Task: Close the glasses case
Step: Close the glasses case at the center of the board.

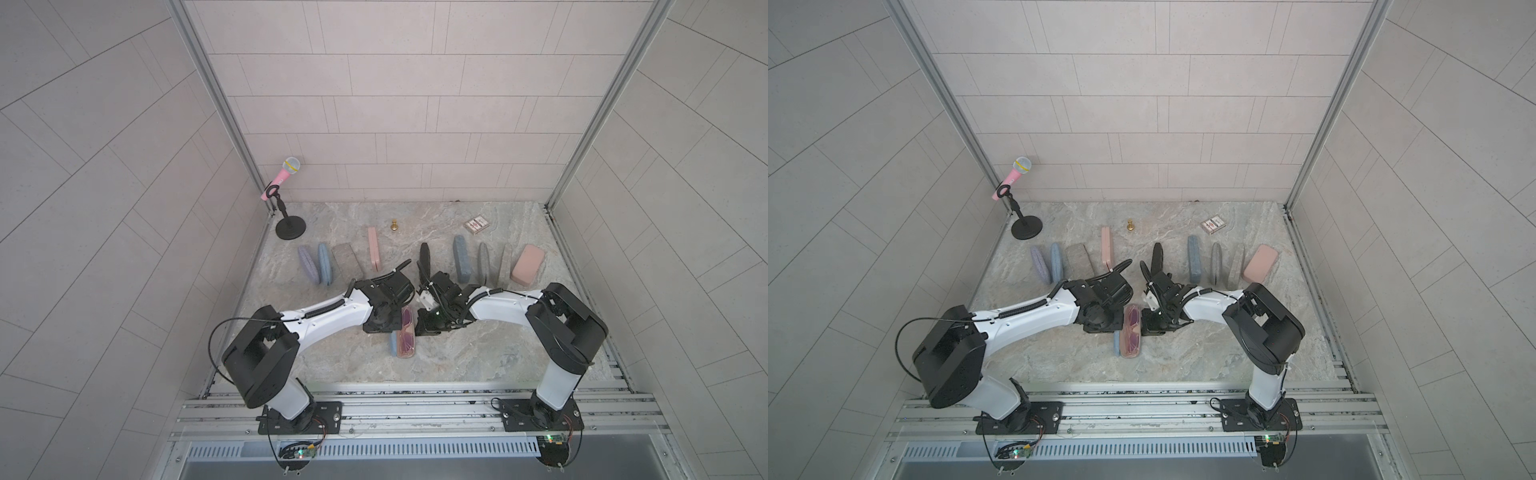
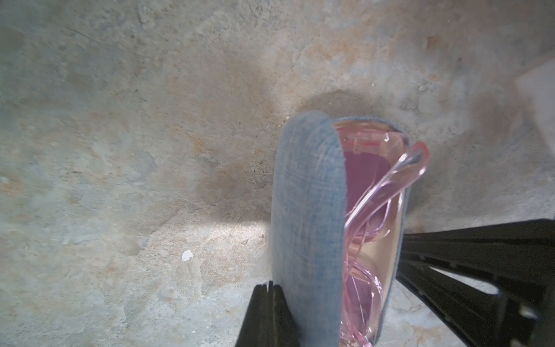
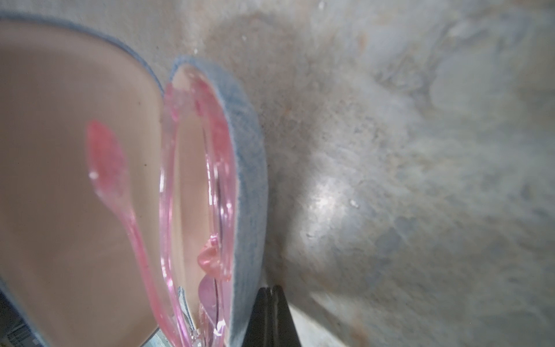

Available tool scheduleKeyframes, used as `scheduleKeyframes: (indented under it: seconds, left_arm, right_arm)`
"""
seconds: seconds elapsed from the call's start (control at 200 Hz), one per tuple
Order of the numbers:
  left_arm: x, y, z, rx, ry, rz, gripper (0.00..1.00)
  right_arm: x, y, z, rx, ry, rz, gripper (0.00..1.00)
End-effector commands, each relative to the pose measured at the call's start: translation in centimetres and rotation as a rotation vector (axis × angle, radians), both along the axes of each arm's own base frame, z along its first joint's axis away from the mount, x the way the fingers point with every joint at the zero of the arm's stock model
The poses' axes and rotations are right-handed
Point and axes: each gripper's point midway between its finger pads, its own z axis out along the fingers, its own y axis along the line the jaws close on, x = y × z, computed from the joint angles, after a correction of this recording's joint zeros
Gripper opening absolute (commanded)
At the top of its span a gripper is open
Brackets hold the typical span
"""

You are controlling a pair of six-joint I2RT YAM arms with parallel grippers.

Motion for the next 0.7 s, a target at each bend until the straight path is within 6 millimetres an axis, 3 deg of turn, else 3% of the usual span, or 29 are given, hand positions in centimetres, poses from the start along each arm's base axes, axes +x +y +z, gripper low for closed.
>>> scheduleKeyframes:
  seconds: [0.0, 0.696]
  left_arm:
    - [0.0, 0.3, -0.3, 0.005, -0.007, 0.017, 0.00]
    - [-0.2, -1.3, -0.7, -0.030, 0.015, -0.010, 0.00]
  right_arm:
    - [0.2, 1.3, 1.9, 0.062, -0.022, 0.021, 0.00]
    - [-0.8, 4.9, 4.7, 0.112, -0.083, 0.195, 0.00]
